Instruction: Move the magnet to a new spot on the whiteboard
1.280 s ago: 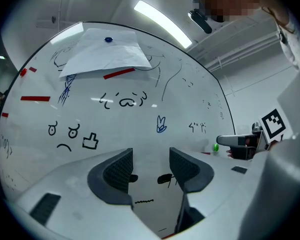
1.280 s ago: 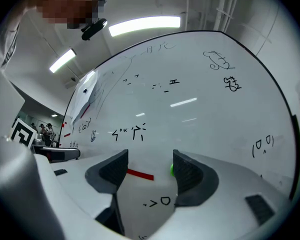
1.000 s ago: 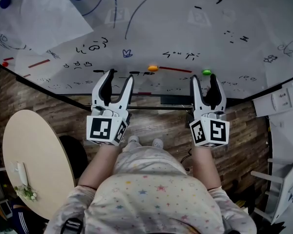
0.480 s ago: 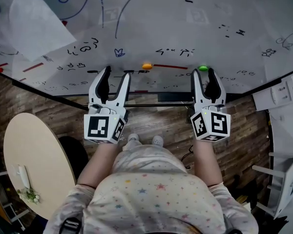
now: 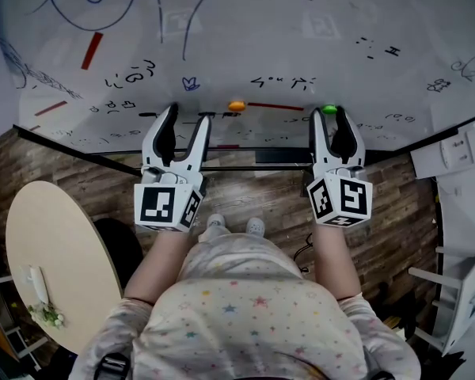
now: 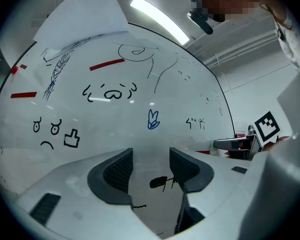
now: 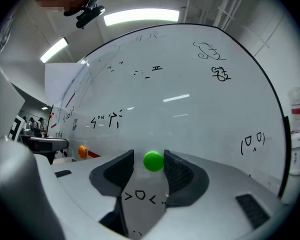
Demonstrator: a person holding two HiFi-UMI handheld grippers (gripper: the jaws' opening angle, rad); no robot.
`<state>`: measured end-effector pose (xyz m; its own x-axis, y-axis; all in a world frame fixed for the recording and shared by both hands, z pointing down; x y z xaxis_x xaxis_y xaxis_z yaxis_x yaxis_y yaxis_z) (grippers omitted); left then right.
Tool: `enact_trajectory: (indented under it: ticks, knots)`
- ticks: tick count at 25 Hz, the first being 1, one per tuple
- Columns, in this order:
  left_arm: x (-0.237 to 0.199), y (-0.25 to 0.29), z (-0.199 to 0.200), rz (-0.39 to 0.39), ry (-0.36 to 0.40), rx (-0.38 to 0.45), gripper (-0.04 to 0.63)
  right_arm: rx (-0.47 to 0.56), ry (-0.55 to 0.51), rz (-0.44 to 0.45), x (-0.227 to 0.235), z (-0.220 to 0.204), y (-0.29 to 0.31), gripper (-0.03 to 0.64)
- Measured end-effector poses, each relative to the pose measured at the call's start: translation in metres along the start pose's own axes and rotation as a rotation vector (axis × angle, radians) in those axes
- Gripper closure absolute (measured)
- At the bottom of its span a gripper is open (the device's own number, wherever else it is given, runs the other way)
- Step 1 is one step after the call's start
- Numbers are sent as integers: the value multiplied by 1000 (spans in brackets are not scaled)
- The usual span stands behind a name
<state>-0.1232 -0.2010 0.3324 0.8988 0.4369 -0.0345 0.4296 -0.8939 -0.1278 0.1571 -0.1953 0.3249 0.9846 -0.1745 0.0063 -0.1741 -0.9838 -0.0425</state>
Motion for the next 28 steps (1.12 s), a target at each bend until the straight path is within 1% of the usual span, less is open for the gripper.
enact_trajectory:
  ticks: [8,10,28]
  knots:
    - [-1,1,-1,13,-5,4,385,2,-25,-32,2,-1,1,462]
    - [-1,1,-1,13,-4,3,385,2,-29,-42,3,-1,1,488]
    - [-1,-4,0,21,-7,8,385,-6,-17,-49,4,-1,0,494]
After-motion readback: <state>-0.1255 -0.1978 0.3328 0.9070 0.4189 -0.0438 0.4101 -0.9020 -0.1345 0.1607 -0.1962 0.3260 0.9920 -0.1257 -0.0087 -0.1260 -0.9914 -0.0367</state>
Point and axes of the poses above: the fingertips, and each gripper's own axes: y forward along the fingers, x to its right, z out of its top, the point moved 6 cm from there along -y, backward along the fingers
